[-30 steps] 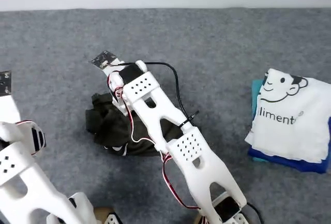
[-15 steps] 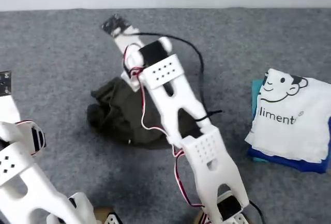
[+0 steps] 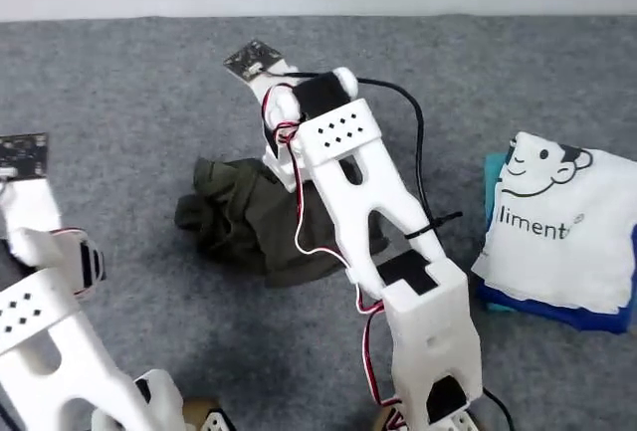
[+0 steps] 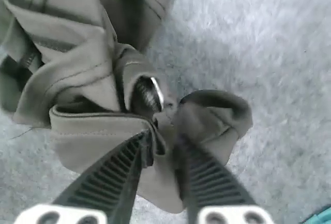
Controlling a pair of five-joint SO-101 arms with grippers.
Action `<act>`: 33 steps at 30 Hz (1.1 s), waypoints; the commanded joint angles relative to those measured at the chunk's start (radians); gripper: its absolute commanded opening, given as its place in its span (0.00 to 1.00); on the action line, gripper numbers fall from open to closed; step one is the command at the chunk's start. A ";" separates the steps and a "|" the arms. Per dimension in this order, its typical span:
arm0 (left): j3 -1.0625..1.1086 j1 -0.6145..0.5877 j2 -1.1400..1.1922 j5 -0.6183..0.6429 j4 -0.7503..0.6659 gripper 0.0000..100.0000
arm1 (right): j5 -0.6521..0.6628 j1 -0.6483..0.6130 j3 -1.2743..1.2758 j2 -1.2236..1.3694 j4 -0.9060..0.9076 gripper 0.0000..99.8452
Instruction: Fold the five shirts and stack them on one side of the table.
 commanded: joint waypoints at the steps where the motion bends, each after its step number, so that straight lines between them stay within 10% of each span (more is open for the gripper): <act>1: 0.024 0.023 -0.023 -0.008 -0.015 0.14 | -0.117 0.013 -0.005 -0.082 0.038 0.21; 27: 0.050 0.020 -0.025 -0.008 -0.014 0.13 | -0.066 -0.025 -0.005 0.252 -0.179 0.20; 33: 0.050 0.020 -0.025 -0.008 -0.014 0.13 | 0.031 -0.010 -0.101 0.229 -0.111 0.02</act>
